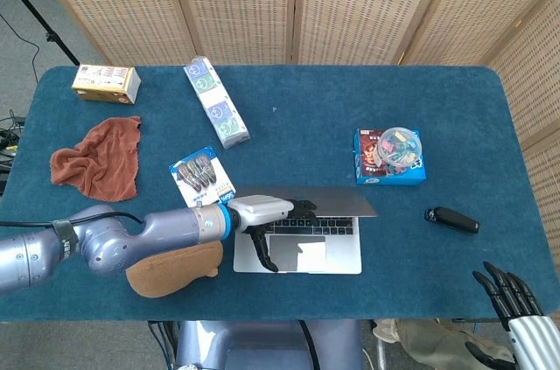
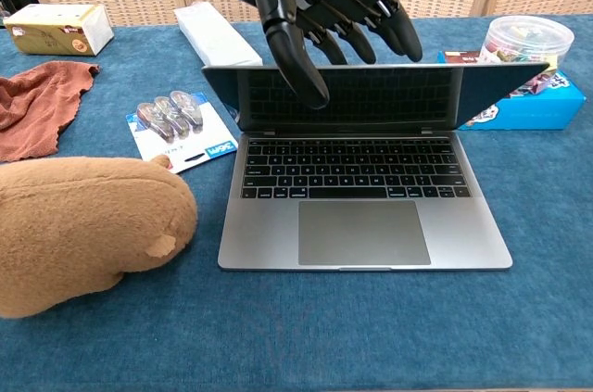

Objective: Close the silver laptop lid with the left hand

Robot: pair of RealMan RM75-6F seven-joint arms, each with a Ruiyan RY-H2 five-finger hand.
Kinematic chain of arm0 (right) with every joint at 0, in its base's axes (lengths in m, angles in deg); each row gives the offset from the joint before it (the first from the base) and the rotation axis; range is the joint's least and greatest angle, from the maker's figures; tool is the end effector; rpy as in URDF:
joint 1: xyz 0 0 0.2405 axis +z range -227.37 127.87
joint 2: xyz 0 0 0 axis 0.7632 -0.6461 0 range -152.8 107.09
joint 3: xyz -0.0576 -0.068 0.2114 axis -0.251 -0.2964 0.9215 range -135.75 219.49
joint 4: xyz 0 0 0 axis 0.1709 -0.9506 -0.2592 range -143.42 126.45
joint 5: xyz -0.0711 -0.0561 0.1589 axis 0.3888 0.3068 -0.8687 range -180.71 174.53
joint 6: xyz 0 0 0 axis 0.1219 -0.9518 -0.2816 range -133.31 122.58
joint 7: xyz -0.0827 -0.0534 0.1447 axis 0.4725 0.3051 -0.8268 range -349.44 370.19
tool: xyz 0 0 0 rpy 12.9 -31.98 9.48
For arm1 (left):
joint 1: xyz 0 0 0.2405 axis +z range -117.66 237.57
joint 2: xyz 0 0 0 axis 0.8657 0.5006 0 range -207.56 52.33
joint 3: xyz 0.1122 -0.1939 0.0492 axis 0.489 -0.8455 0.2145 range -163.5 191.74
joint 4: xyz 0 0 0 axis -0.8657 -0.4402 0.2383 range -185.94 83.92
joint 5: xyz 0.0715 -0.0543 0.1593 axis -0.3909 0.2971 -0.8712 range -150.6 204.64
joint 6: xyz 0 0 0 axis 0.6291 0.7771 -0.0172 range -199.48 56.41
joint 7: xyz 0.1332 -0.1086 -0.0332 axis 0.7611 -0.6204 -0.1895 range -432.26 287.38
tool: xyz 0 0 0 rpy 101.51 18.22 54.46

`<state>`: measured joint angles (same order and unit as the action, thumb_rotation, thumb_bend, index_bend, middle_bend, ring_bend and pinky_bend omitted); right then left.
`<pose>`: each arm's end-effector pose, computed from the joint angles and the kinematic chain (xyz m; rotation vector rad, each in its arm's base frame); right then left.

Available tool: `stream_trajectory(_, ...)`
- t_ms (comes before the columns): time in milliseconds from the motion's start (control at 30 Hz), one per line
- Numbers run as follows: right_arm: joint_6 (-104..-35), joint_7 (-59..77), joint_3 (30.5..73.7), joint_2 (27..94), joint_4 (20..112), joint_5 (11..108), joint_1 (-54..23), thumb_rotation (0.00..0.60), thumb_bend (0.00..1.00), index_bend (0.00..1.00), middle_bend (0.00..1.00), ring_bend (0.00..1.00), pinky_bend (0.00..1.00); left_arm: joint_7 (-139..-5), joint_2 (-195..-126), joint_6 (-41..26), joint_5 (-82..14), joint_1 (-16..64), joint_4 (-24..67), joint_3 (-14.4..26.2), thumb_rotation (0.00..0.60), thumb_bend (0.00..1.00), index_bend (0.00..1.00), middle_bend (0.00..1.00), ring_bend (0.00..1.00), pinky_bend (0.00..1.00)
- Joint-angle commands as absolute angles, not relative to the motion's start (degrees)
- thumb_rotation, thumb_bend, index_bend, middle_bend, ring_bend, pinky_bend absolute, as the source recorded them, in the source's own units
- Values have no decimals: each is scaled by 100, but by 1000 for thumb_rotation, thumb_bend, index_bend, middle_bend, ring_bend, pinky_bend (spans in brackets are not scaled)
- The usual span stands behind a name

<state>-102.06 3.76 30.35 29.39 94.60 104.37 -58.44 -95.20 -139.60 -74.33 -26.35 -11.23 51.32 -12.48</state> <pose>-0.2379 -0.0984 0.1877 1.4941 -1.0943 0.9876 0.0522 0.3119 0.0323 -2.4532 -1.6793 -0.6886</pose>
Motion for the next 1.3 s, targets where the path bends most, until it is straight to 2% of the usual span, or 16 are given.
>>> stream_trajectory(33,-10543,453,2980,2887,9445,10642,-6028,600,183,0,0,0,46,-9529,-14008,-7458,-2637,-1210,5155,-1160,600,95,179,15,46,84)
stream_trajectory(233,-11069,538,2916,2851,9363,11004,-6305,600,183,0,0,0,46,-9551,-14175,-7303,-2657,-1434,5126,-902,600,96,179,15,47,84)
stream_trajectory(433,-11061,517,2886,2829,9349,11016,-6353,600,183,0,0,0,46,-9574,-14335,-7148,-2656,-1613,5107,-640,600,98,179,15,48,84)
stream_trajectory(767,-11245,500,2870,2807,9279,11184,-6479,600,183,0,0,0,46,-9663,-14973,-7042,-2581,-1916,4840,-62,600,102,179,15,48,84)
stream_trajectory(1300,-11231,499,2881,2805,9262,11279,-6502,600,182,0,0,0,46,-9669,-15531,-6947,-2589,-1885,4598,318,600,108,179,15,48,84)
